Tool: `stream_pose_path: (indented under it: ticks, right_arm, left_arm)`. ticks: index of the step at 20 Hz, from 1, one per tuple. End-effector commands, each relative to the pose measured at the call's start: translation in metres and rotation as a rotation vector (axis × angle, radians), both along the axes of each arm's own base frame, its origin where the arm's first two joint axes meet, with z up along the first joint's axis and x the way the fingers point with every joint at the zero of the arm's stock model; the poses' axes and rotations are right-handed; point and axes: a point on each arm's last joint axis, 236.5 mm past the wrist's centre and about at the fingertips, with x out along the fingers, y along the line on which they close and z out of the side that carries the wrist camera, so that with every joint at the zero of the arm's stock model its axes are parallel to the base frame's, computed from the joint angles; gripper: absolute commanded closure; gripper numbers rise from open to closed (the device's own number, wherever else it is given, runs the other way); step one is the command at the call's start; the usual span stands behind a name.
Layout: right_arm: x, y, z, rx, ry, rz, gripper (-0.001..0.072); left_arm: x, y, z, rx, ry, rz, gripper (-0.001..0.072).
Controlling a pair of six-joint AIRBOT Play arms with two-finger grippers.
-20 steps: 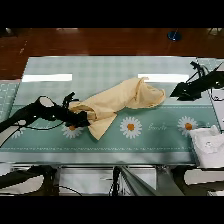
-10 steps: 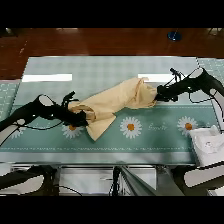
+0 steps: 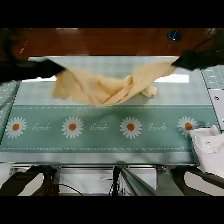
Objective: Fold the shirts.
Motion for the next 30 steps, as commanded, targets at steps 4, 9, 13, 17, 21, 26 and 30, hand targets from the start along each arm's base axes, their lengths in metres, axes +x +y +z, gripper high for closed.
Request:
stream_pose_path:
  ticks: [4,9,13,17,21,26,30]
  right_arm:
    - [-0.106,-0.008,0.252,-0.054,-0.595,-0.133,0.0702]
    - [-0.186,-0.011,0.349,-0.121,-0.873,-0.238,0.0702]
    - [-0.223,-0.036,0.357,-0.230,-0.911,-0.370,0.0702]
    - [-0.241,-0.072,0.327,-0.356,-0.779,-0.500,0.0703]
    - [-0.236,-0.073,0.267,-0.381,-0.517,-0.443,0.0703]
    - [-0.195,-0.031,0.200,-0.253,-0.217,-0.166,0.0702]
    - [-0.139,-0.043,0.137,-0.206,-0.008,-0.132,0.0702]
  left_arm:
    - [-0.110,0.050,0.261,-0.023,-0.725,0.251,0.0674]
    - [-0.195,0.054,0.318,0.025,-0.965,0.349,0.0675]
    - [-0.231,0.079,0.316,0.194,-1.013,0.518,0.0676]
    - [-0.241,0.105,0.266,0.347,-0.818,0.626,0.0676]
    - [-0.236,0.103,0.198,0.359,-0.526,0.573,0.0676]
    - [-0.214,0.099,0.126,0.336,-0.270,0.487,0.0676]
    - [-0.176,0.111,0.050,0.304,-0.066,0.464,0.0676]
